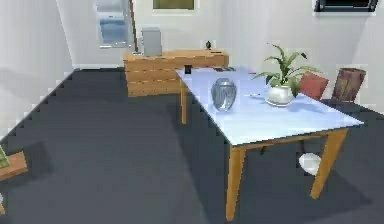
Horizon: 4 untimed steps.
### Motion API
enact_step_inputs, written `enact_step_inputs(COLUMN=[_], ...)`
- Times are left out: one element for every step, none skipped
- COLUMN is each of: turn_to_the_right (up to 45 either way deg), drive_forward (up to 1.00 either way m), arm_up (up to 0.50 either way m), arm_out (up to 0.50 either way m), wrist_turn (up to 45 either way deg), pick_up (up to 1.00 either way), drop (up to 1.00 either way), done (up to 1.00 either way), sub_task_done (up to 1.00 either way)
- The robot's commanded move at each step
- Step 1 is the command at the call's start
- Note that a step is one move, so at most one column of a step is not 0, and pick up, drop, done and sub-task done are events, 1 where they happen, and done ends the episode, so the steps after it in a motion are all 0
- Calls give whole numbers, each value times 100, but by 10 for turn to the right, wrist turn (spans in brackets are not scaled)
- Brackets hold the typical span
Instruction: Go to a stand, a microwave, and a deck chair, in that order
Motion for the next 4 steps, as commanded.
enact_step_inputs(turn_to_the_right=[450, 0, 270, 0], drive_forward=[0, 50, 0, 40], arm_up=[0, 0, 0, 0], arm_out=[0, 0, 0, 0], wrist_turn=[0, 0, 0, 0], pick_up=[0, 0, 0, 0], drop=[0, 0, 0, 0], done=[0, 0, 0, 0], sub_task_done=[0, 0, 0, 0])
